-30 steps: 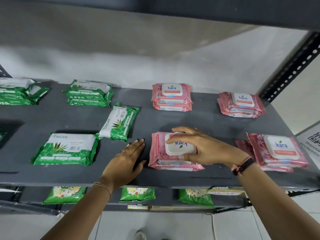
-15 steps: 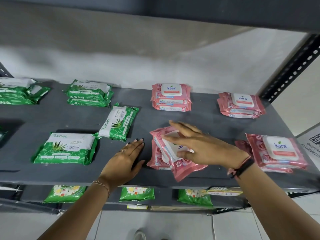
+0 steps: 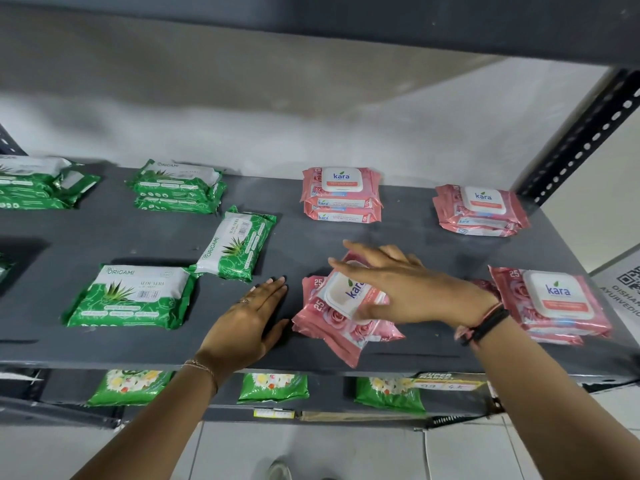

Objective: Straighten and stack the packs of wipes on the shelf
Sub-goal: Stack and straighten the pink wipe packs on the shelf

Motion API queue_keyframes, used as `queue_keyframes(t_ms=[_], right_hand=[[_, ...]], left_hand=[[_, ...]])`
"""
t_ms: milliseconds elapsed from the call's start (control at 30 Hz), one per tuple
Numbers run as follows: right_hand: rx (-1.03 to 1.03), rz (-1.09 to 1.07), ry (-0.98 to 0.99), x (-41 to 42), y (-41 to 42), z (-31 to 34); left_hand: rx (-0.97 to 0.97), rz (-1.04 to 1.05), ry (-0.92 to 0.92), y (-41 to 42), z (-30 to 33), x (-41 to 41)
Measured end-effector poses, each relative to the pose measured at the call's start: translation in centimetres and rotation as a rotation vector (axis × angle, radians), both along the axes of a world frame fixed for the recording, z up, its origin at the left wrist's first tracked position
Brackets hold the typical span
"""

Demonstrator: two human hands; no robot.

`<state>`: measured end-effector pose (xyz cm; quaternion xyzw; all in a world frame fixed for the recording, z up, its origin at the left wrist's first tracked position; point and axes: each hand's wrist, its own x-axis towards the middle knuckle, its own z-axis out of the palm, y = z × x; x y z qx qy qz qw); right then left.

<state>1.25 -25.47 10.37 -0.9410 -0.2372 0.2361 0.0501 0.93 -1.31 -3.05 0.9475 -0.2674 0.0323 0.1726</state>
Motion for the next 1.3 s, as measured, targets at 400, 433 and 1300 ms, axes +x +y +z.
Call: queue_keyframes(t_ms=[400, 433, 1300], right_hand=[[0.031, -0.089, -0.304, -0.7, 0.5, -1.3], [0.030, -0.086, -0.308, -0.8, 0.6, -1.5], [0.061, -0.079, -0.333, -1.4, 0.4, -2.4]], left_hand=[[0.015, -0.001, 0.018, 0.0, -0.1, 0.1], [0.017, -0.001, 0.015, 0.0, -0.2, 0.1], [0.054, 0.010, -0.020, -0.1, -0.2, 0.0]])
